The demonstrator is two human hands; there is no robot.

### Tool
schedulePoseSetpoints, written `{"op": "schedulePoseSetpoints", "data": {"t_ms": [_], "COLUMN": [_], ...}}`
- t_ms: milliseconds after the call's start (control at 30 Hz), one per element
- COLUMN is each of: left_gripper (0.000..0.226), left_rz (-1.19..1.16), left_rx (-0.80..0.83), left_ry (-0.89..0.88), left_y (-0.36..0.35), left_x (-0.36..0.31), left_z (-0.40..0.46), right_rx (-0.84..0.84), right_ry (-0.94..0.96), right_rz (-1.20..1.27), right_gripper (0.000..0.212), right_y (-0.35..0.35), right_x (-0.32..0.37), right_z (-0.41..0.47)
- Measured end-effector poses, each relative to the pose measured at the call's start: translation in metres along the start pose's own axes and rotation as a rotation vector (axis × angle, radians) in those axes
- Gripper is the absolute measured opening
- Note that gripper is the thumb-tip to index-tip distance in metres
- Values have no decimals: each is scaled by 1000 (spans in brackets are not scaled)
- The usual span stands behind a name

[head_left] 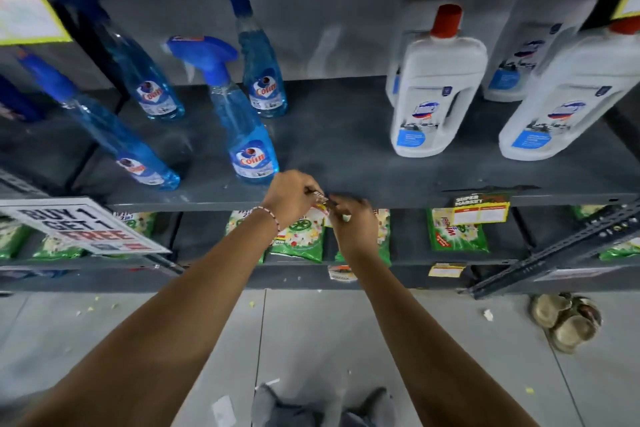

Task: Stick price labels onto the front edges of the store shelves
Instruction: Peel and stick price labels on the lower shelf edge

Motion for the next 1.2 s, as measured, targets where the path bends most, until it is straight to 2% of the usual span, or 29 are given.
{"op": "schedulePoseSetpoints", "data": {"t_ms": [133, 267, 367, 500, 667, 800, 833, 967, 1200], "left_gripper": [21, 19, 19, 15, 13, 15, 16, 14, 12], "left_rz": [-112, -148, -175, -228, -464, -618, -624, -645, -605], "left_rx": [-26, -56, -83, -112, -231, -311, -328, -376, -397], "left_ry": [-33, -100, -150, -127, 89, 233, 252, 349, 405], "left_y": [-7, -11, -7, 5, 34, 62, 68, 76, 74], "left_x": [11, 17, 22, 59, 135, 185, 196, 235, 258], "left_z": [-10, -17, -27, -58, -86, -92, -93, -91, -78], "right_rx": [-85, -85, -8, 148, 132, 237, 238, 175, 67], "right_ry": [-16, 125, 209, 146, 227, 162, 136, 148, 160], "right_rz": [-8, -183, -233, -63, 83, 183, 162, -18, -101], "right_gripper": [17, 17, 14, 10, 25, 65, 66, 23, 14], "right_y": [-7, -4, 1, -14, -70, -129, -140, -169, -191], "right_x": [-5, 3, 7, 18, 63, 95, 101, 116, 119], "right_z": [-1, 4, 1, -29, -49, -58, -58, -51, -41]}}
Point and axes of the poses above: each hand's wrist, its own z-axis towards the middle knuckle, its own y-axis out of the back of the hand, x = y × z, the point moved 5 cm from there along z, towards the middle knuckle, and after that the axes turned 1 degree about z, right-handed, at the moved point
